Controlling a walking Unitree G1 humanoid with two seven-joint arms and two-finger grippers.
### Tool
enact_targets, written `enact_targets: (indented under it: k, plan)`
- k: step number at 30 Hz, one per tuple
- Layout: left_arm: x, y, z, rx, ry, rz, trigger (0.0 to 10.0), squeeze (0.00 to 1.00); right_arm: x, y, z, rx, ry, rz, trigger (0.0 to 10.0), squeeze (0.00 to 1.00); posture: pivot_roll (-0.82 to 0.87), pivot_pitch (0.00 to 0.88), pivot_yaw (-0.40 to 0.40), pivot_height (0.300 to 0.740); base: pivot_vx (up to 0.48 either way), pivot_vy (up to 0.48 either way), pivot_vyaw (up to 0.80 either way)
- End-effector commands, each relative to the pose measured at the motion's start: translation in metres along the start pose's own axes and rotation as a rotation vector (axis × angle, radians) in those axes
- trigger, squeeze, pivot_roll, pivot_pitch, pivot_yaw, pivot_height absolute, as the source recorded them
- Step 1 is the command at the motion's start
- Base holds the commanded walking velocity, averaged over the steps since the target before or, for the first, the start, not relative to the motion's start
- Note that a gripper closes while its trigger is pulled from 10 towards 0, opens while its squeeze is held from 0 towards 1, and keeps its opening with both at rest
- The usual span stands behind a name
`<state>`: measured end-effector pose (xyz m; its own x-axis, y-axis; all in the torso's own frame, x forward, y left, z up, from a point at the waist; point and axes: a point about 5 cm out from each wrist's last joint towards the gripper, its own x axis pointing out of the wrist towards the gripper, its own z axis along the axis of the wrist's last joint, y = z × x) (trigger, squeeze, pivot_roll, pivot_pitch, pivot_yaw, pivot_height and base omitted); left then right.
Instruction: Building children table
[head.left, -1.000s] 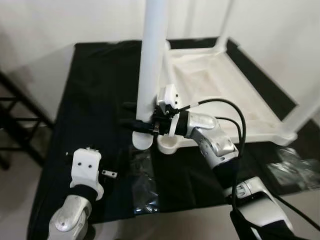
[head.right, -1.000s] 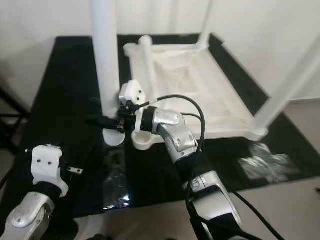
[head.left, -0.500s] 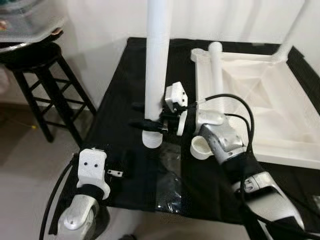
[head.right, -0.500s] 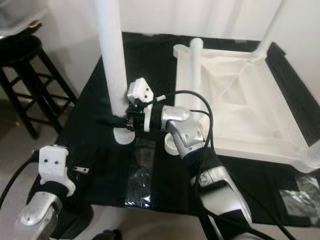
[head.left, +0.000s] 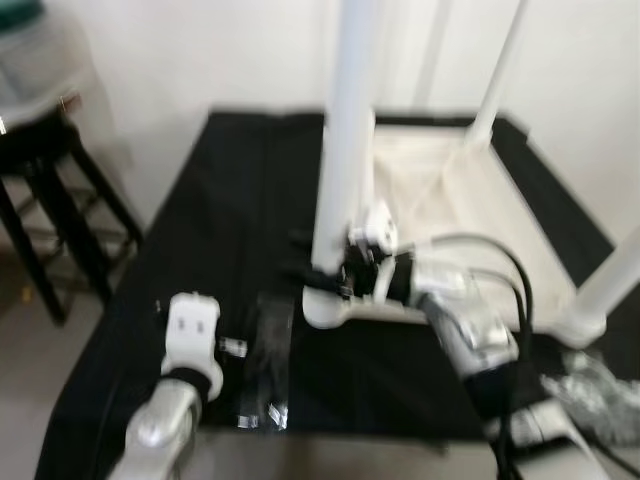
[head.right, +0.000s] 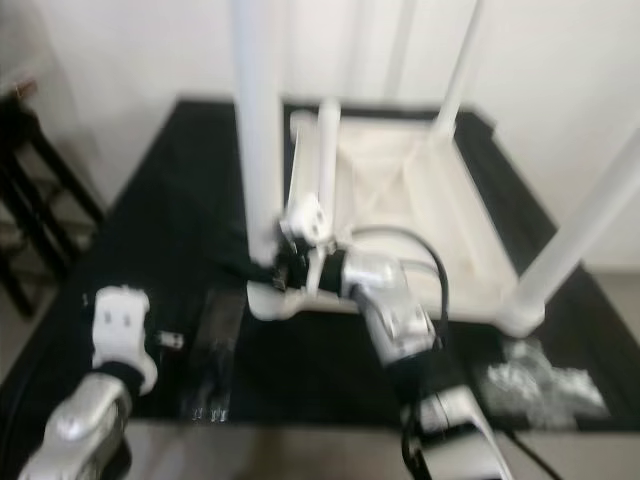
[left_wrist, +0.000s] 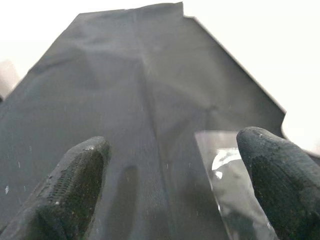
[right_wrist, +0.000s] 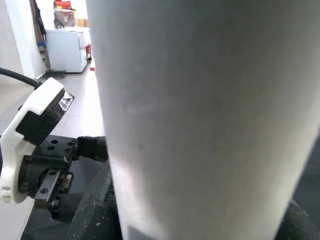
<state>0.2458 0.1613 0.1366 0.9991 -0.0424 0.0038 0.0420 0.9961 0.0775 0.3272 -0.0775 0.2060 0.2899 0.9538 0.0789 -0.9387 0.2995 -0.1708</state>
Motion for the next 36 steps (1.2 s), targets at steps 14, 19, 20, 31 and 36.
enact_targets:
  k: [14,19,20,31,36]
  plan:
    - [0.002,0.001,-0.005,0.034,0.002,-0.017,10.0,0.00,0.012,-0.003,0.011,-0.007,-0.053,-0.050,10.0,0.00,-0.01,0.050,-0.053,0.740,0.000,0.000,0.00]
    - [0.004,0.001,-0.005,0.041,-0.009,-0.037,10.0,0.00,0.017,0.001,0.012,0.009,-0.083,-0.076,10.0,0.00,-0.01,0.039,-0.042,0.740,0.267,0.000,0.16]
    - [0.006,0.002,-0.005,0.042,-0.011,-0.038,10.0,0.00,0.017,0.002,0.011,-0.001,-0.078,-0.082,10.0,0.00,-0.02,0.034,-0.039,0.740,0.349,0.000,0.00]
    - [0.012,0.002,-0.005,0.052,-0.027,-0.052,10.0,0.00,0.005,0.007,0.005,-0.039,-0.033,-0.060,10.0,0.00,-0.03,0.011,-0.028,0.740,0.211,0.000,0.11]
    - [0.013,0.004,-0.006,0.038,-0.034,-0.051,10.0,0.00,0.002,0.011,0.005,-0.022,-0.022,0.009,10.0,0.00,-0.03,0.005,-0.029,0.740,0.000,0.000,0.00]
